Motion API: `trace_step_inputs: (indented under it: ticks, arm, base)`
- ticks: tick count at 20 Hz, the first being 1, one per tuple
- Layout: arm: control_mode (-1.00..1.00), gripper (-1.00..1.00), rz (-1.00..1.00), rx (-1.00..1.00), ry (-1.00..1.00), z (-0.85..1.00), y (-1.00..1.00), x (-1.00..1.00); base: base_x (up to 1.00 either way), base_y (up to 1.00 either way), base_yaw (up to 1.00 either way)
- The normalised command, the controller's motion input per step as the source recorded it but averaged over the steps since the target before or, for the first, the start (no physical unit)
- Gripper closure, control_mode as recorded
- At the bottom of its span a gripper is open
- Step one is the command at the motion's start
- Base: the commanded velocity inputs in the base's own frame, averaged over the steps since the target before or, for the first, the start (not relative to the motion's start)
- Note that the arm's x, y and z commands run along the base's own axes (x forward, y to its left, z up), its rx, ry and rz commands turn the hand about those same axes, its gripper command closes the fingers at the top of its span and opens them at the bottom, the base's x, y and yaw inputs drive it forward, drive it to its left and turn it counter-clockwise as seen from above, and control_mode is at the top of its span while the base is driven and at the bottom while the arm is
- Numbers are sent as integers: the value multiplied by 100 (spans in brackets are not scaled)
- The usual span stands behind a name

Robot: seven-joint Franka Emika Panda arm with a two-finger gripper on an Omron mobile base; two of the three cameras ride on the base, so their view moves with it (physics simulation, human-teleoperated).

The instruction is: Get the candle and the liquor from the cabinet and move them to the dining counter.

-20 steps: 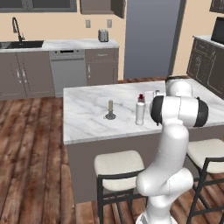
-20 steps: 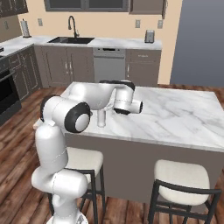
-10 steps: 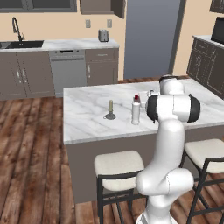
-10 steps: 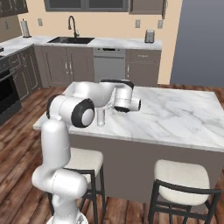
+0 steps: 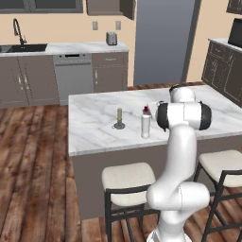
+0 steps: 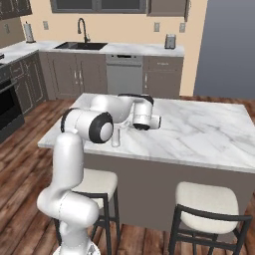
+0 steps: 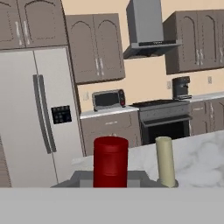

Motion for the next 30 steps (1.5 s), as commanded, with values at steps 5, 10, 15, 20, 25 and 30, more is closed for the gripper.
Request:
trace_step_inputs:
  ticks: [5,10,15,20,25,30]
  arm:
    - [-100,100,3,1,0,-2,0,19]
    - [-100,100,0,0,0,0,0,32]
    - [-100,100,0,0,0,0,0,38]
    - [-100,100,1,4,0,0,0,32]
    - [-100,100,4,6,0,-16,0,21]
    - [-100,100,6,4,0,-30,0,5]
  base:
    - [0,0,0]
    - [0,0,0]
    - [0,0,0]
    - [0,0,0]
    - [0,0,0]
    - [0,0,0]
